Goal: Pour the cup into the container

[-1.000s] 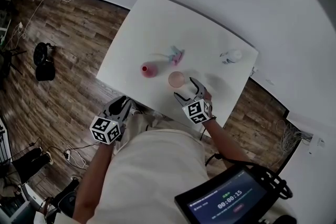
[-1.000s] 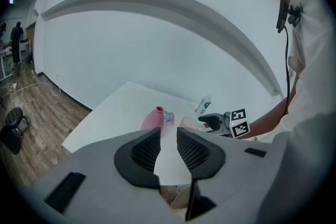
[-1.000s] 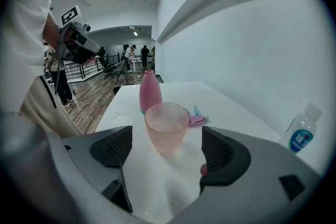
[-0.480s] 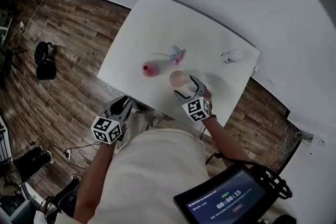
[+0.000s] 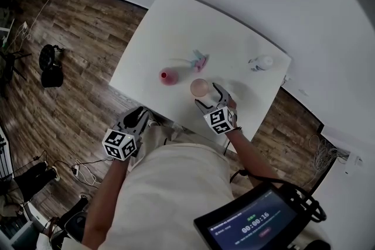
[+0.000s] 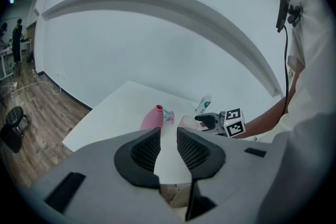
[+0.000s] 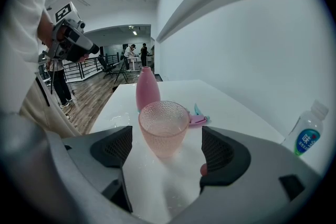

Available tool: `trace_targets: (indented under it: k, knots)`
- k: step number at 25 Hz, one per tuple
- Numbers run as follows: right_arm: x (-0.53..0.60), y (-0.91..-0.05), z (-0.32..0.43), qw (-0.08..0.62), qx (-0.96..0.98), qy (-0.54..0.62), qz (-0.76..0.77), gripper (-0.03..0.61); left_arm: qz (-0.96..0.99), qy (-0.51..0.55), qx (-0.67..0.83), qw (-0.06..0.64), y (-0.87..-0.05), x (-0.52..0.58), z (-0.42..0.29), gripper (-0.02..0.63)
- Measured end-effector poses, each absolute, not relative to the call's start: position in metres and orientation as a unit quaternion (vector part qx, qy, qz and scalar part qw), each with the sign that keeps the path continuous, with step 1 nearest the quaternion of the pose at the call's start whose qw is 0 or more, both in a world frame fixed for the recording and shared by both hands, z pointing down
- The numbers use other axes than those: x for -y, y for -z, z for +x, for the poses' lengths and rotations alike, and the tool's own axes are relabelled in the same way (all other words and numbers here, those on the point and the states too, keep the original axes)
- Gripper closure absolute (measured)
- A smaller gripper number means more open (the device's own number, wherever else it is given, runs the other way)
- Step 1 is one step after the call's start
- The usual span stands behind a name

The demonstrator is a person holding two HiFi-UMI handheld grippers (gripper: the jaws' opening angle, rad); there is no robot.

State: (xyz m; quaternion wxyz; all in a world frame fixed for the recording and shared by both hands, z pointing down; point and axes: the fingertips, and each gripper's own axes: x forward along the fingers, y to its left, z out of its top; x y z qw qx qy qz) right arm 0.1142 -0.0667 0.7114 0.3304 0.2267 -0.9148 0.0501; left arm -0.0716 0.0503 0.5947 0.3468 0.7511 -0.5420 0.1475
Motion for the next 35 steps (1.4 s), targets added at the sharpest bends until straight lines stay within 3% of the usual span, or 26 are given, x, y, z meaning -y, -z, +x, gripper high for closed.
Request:
trace_targets:
  k: [35]
  knots:
    - [0.075, -0.724, 0.088, 0.336, 0.918, -0.055, 0.204, 0.158, 0.741, -0.15, 0.547, 0.36, -0.599, -0.046, -0.085, 0.508]
